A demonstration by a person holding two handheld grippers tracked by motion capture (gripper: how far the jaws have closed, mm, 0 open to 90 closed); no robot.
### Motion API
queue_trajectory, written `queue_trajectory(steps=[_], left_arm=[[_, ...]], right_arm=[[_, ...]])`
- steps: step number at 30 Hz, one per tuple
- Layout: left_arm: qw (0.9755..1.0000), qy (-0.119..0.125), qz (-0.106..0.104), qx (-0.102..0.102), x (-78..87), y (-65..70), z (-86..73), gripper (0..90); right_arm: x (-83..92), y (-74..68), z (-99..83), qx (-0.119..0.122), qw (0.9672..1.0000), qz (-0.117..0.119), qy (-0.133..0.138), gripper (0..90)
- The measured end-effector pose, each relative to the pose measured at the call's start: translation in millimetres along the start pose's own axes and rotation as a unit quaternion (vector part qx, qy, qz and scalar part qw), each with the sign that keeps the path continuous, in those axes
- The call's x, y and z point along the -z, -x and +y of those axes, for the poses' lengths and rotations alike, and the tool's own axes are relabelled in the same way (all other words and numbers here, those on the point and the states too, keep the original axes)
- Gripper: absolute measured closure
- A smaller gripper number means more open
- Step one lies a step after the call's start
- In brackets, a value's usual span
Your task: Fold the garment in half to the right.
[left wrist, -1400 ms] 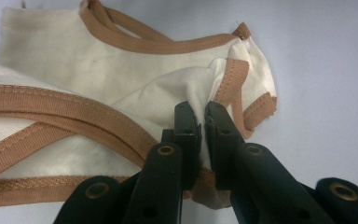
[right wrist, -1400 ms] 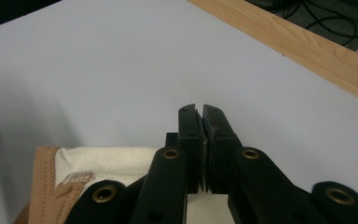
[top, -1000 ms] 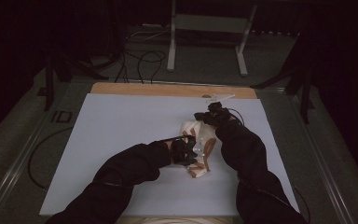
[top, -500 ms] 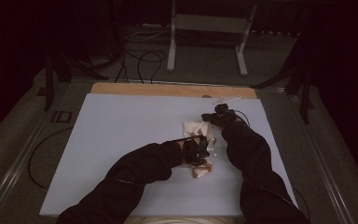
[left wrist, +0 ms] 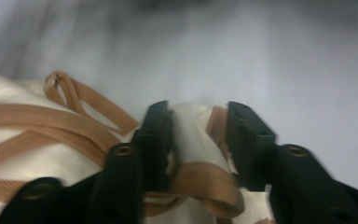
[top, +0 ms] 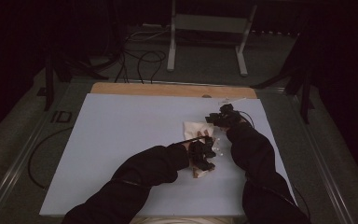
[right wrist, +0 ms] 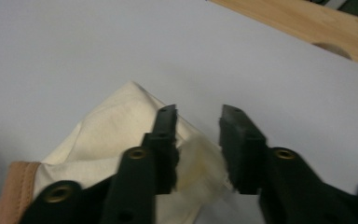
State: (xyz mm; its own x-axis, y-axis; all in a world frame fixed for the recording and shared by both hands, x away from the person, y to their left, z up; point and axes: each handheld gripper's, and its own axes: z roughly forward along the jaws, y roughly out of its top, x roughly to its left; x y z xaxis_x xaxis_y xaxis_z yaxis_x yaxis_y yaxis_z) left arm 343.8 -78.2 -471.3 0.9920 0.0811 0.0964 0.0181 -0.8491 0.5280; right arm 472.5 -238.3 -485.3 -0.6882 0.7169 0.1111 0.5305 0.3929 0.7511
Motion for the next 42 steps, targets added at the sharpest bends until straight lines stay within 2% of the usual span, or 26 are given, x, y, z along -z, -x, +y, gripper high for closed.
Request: queue_trajectory(steps=[1,4,8,9,10,12,13,16,18,20,23,24,25,28,30,31,33,35,36,37,38,40,42], left_arm=[[1.0000,0.007,0.003,0.001,3.2,0.7,0.3,52.5],[0.9996,0.025,0.010,0.006,17.0,1.2,0.2,42.1],[0.9987,0.043,0.015,0.021,35.0,-0.9,-3.8,27.9],[0.9987,0.043,0.015,0.021,35.0,-0.9,-3.8,24.2],[0.9978,0.055,0.019,0.034,43.5,-2.4,-7.0,20.7],[0.9975,0.058,0.012,0.037,47.8,-3.9,-9.9,12.6],[0.9970,0.064,0.012,0.041,55.0,-5.8,-15.6,9.2],[0.9962,0.066,0.009,0.056,63.2,-8.8,-25.4,1.6],[0.9954,0.071,0.008,0.063,65.9,-8.7,-29.3,0.3],[0.9935,0.079,0.017,0.081,73.4,-7.0,-43.4,0.3],[0.9924,0.078,0.033,0.089,80.1,-2.3,-59.2,0.3],[0.9924,0.078,0.033,0.089,80.1,-2.3,-59.2,0.3],[0.9910,0.081,0.043,0.098,84.1,1.1,-70.8,0.3],[0.9880,0.086,0.056,0.116,90.6,5.8,-88.6,0.3],[0.9872,0.086,0.060,0.120,92.9,7.1,-94.4,0.3],[0.9860,0.084,0.066,0.128,97.7,9.5,-105.9,0.3],[0.9838,0.088,0.071,0.139,101.4,11.7,-117.5,0.3],[0.9813,0.092,0.075,0.151,104.7,14.4,-128.6,0.3],[0.9813,0.092,0.075,0.151,104.7,14.4,-128.6,0.3],[0.9786,0.097,0.076,0.165,106.8,17.1,-138.5,0.3],[0.9786,0.097,0.076,0.165,106.8,17.1,-138.5,0.3],[0.9754,0.102,0.076,0.180,108.5,18.9,-150.5,0.3],[0.9745,0.103,0.076,0.184,108.9,19.5,-153.7,0.3]], right_arm=[[0.9,0.6,0.1,-0.001,1.0000,0.001,-0.001,54.9],[6.7,2.3,1.8,-0.006,1.0000,0.000,0.001,46.1],[13.3,0.9,5.1,-0.013,0.9999,0.000,0.004,39.1],[14.4,0.5,5.9,-0.010,0.9999,0.000,0.004,36.7],[15.3,-0.4,6.7,-0.011,0.9999,-0.002,0.004,34.9],[16.4,-0.9,7.4,-0.011,0.9999,-0.003,0.003,34.6],[17.9,-3.2,8.7,-0.012,0.9999,0.004,0.001,29.7],[19.5,-6.2,9.5,-0.011,0.9999,0.004,-0.004,25.9],[19.7,-7.5,9.7,-0.011,0.9999,0.004,-0.006,26.2],[21.3,-12.1,10.0,-0.011,0.9998,0.009,-0.012,29.6],[24.1,-18.1,9.2,-0.011,0.9998,0.008,-0.014,31.7],[25.6,-20.1,8.6,-0.011,0.9998,0.011,-0.012,32.7],[27.4,-22.6,7.6,-0.014,0.9998,0.013,-0.012,33.6],[29.9,-32.1,2.9,-0.012,0.9996,0.019,-0.017,33.4],[30.8,-39.5,-1.3,0.000,0.9995,0.017,-0.026,33.1],[31.3,-42.3,-3.5,0.005,0.9994,0.016,-0.030,33.2],[32.5,-46.8,-8.1,0.011,0.9992,0.006,-0.037,33.2],[35.4,-47.7,-12.6,0.010,0.9990,-0.008,-0.044,32.8],[35.4,-47.7,-12.6,0.010,0.9990,-0.008,-0.044,32.8],[38.3,-45.8,-17.1,-0.004,0.9988,-0.018,-0.045,31.8],[38.6,-45.0,-18.1,-0.011,0.9985,-0.020,-0.050,32.1],[37.3,-43.2,-20.3,-0.012,0.9977,-0.021,-0.063,38.5],[36.3,-43.0,-21.2,-0.015,0.9974,-0.019,-0.068,40.9]])
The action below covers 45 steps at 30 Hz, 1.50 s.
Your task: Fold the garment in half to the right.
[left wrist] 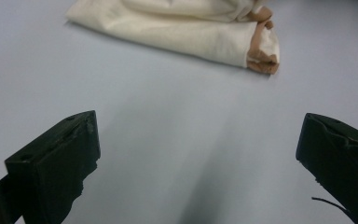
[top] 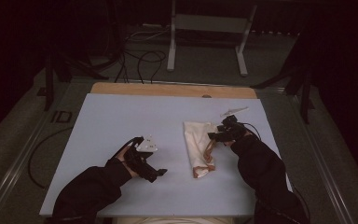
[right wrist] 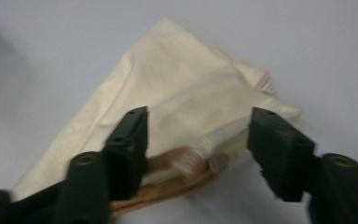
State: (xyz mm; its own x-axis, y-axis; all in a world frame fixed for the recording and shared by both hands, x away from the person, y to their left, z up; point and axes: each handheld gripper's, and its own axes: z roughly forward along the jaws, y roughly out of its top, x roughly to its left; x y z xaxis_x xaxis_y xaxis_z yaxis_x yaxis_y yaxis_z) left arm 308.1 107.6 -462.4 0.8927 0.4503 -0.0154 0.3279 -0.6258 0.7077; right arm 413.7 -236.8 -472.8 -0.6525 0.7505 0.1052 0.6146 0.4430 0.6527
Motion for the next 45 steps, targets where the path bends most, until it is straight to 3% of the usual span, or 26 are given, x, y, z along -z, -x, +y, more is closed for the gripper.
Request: queue_trajectory(steps=[1,2,5,9,15,20,26,28,37,42,45], left_arm=[[1.0000,0.003,0.002,0.007,2.2,-0.6,-5.6,0.3],[0.9999,0.004,0.003,0.009,3.3,-1.1,-8.0,0.3],[0.9998,0.010,0.004,0.018,5.2,-2.2,-14.7,0.3],[0.9995,0.014,0.005,0.029,6.3,-3.7,-23.1,0.3],[0.9990,0.020,0.011,0.039,8.8,-6.7,-31.3,0.3],[0.9977,0.051,0.019,0.041,17.8,-9.0,-40.4,0.3],[0.9965,0.068,0.024,0.043,25.5,-11.7,-50.9,0.3],[0.9962,0.070,0.025,0.045,27.2,-12.7,-53.9,0.3],[0.9957,0.068,0.034,0.052,31.5,-12.6,-66.6,0.3],[0.9940,0.086,0.036,0.056,36.1,-10.5,-71.4,0.3],[0.9937,0.088,0.040,0.057,35.3,-10.5,-73.3,0.3]], right_arm=[[-2.4,0.9,-2.3,-0.005,0.9999,0.010,-0.010,54.1],[-2.6,0.9,-3.0,-0.006,0.9999,0.011,-0.011,57.4],[-3.3,0.9,-7.9,-0.007,0.9998,0.015,-0.012,79.2],[-1.3,3.0,-13.7,0.004,1.0000,-0.001,-0.007,83.6],[13.0,12.7,-16.4,0.013,0.9997,-0.016,0.008,83.6],[19.0,24.8,-22.9,0.012,0.9995,-0.025,0.016,82.4],[13.3,30.1,-35.1,0.008,0.9997,-0.021,0.009,80.0],[8.9,30.7,-38.3,0.008,0.9998,-0.019,0.001,73.5],[-3.2,35.6,-49.2,0.009,0.9990,-0.039,-0.021,65.6],[0.7,40.0,-41.7,-0.003,0.9993,-0.036,-0.005,61.5],[2.1,43.4,-28.2,-0.005,0.9993,-0.037,0.005,57.5]])
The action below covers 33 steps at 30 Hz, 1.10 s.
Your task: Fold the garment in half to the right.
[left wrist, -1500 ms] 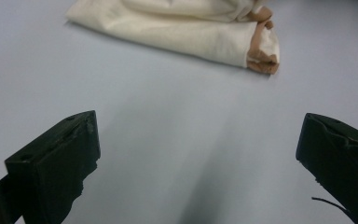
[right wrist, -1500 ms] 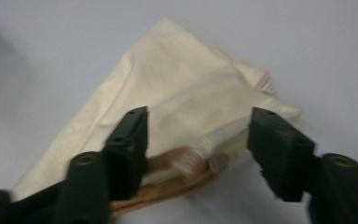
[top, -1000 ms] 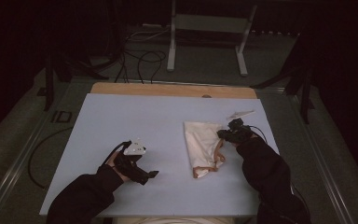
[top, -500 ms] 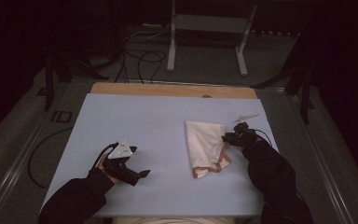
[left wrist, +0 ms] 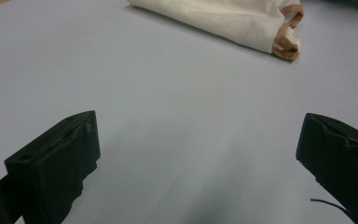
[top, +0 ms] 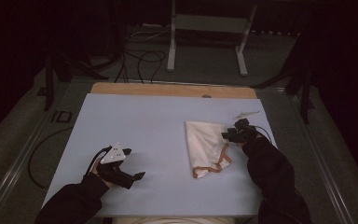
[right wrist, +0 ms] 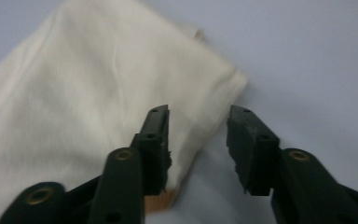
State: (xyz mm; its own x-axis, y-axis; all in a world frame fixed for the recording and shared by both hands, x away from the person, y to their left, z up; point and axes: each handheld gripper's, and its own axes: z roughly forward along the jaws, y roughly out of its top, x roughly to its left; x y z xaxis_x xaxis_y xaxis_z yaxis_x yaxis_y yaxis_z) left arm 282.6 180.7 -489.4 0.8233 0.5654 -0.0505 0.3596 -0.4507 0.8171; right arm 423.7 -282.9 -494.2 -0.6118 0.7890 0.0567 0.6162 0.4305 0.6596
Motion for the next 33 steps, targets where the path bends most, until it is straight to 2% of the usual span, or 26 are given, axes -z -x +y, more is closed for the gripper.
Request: queue_trajectory(steps=[6,11,15,16,17,18,20,25,29,33], left_arm=[[1.0000,0.001,-0.007,0.003,-5.6,-0.6,-5.3,0.3],[0.9999,0.000,-0.013,0.006,-9.0,-1.1,-7.5,0.3],[0.9999,0.003,-0.014,0.006,-9.0,-1.5,-7.6,0.3],[0.9999,0.002,-0.013,0.007,-8.9,-2.1,-7.7,0.3],[0.9999,0.003,-0.013,0.008,-9.0,-2.5,-7.8,0.3],[0.9999,0.004,-0.012,0.010,-9.0,-2.7,-7.9,0.3],[0.9999,0.004,-0.012,0.011,-8.9,-2.8,-7.9,0.3],[0.9999,0.006,-0.011,0.010,-8.1,-2.7,-7.4,0.3],[0.9999,0.007,-0.010,0.011,-8.2,-3.6,-8.0,0.3],[0.9999,0.007,-0.009,0.012,-9.0,-4.6,-9.0,0.3]], right_arm=[[-14.6,8.5,20.7,-0.012,0.9999,-0.008,-0.001,54.9],[-32.0,17.2,24.8,-0.024,0.9994,-0.013,-0.023,55.4],[-40.8,21.0,22.7,-0.030,0.9986,-0.012,-0.041,65.1],[-41.2,21.3,22.1,-0.027,0.9989,-0.012,-0.038,71.4],[-41.2,21.3,22.5,-0.034,0.9987,-0.003,-0.038,76.8],[-41.3,20.4,22.9,-0.031,0.9988,-0.003,-0.039,82.2],[-40.8,16.7,25.4,-0.011,0.9991,-0.013,-0.040,85.5],[-30.6,10.6,36.0,0.008,0.9996,-0.026,-0.010,86.5],[-22.7,13.9,43.3,0.004,0.9993,-0.035,0.012,86.4],[-23.3,18.1,45.1,0.000,0.9991,-0.040,0.015,86.4]])
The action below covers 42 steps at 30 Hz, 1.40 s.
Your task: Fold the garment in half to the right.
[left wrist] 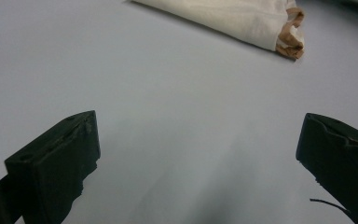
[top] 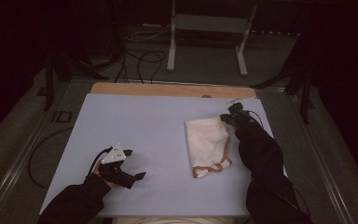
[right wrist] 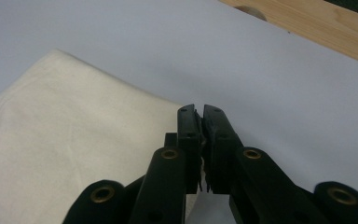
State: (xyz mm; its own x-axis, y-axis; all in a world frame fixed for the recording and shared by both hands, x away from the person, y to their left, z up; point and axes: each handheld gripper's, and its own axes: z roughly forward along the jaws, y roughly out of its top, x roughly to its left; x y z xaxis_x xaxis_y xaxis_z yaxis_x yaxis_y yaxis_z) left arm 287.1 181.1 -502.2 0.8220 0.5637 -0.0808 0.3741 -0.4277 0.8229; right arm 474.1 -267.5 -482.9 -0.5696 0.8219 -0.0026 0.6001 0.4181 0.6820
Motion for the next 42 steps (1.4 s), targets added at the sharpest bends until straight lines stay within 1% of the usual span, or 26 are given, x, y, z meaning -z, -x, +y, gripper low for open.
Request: queue_trajectory(steps=[4,9,13,17,19,22,25,27,31,33,35,37,39,41,42], left_arm=[[1.0000,-0.002,0.001,-0.003,-0.3,-0.1,-0.2,0.3],[1.0000,0.004,0.002,-0.003,0.9,-0.4,-0.3,0.3],[0.9999,0.008,0.004,-0.005,2.0,-1.6,-0.4,0.3],[0.9999,0.009,0.006,-0.005,2.9,-2.4,-0.7,0.3],[0.9999,0.009,0.007,-0.003,3.5,-3.0,-1.2,0.3],[0.9999,0.011,0.008,-0.001,4.5,-4.2,-1.7,0.3],[0.9999,0.011,0.010,0.000,5.6,-4.7,-1.7,0.3],[0.9999,0.012,0.010,0.000,6.0,-5.2,-1.7,0.3],[0.9999,0.012,0.011,0.003,6.8,-6.8,-2.3,0.3],[0.9998,0.012,0.012,0.003,7.3,-7.4,-2.6,0.3],[0.9998,0.013,0.014,0.004,8.0,-8.0,-2.7,0.2],[0.9998,0.011,0.015,0.004,8.4,-8.8,-3.0,0.3],[0.9998,0.011,0.015,0.006,8.6,-9.4,-3.6,0.3],[0.9998,0.009,0.016,0.007,8.8,-9.6,-4.0,0.2],[0.9998,0.008,0.016,0.007,9.1,-10.0,-4.2,0.2]], right_arm=[[-6.8,2.2,-4.0,-0.004,1.0000,-0.002,-0.007,86.4],[-13.1,4.2,-9.3,-0.011,0.9998,-0.005,-0.017,86.4],[-17.5,4.5,-12.3,-0.011,0.9997,-0.007,-0.022,85.9],[-24.8,5.5,-17.7,-0.008,0.9991,-0.011,-0.039,85.1],[-24.9,6.7,-19.7,-0.015,0.9993,-0.007,-0.032,84.6],[-24.9,7.0,-19.3,-0.015,0.9993,-0.009,-0.033,82.3],[-24.6,8.0,-18.5,-0.015,0.9991,-0.012,-0.037,77.9],[-24.6,8.6,-18.7,-0.020,0.9991,-0.010,-0.036,75.2],[-22.4,8.8,-18.1,-0.024,0.9990,-0.007,-0.036,60.9],[-19.9,7.9,-16.5,-0.024,0.9992,0.000,-0.032,51.3],[-16.9,5.5,-14.0,-0.023,0.9992,0.014,-0.029,43.6],[-13.9,1.7,-10.7,-0.024,0.9990,0.029,-0.026,33.3],[-11.4,-1.8,-7.7,-0.023,0.9987,0.041,-0.021,27.4],[-8.5,-6.9,-3.0,-0.021,0.9981,0.056,-0.017,18.8],[-6.9,-9.9,-0.5,-0.017,0.9977,0.064,-0.014,16.7]])
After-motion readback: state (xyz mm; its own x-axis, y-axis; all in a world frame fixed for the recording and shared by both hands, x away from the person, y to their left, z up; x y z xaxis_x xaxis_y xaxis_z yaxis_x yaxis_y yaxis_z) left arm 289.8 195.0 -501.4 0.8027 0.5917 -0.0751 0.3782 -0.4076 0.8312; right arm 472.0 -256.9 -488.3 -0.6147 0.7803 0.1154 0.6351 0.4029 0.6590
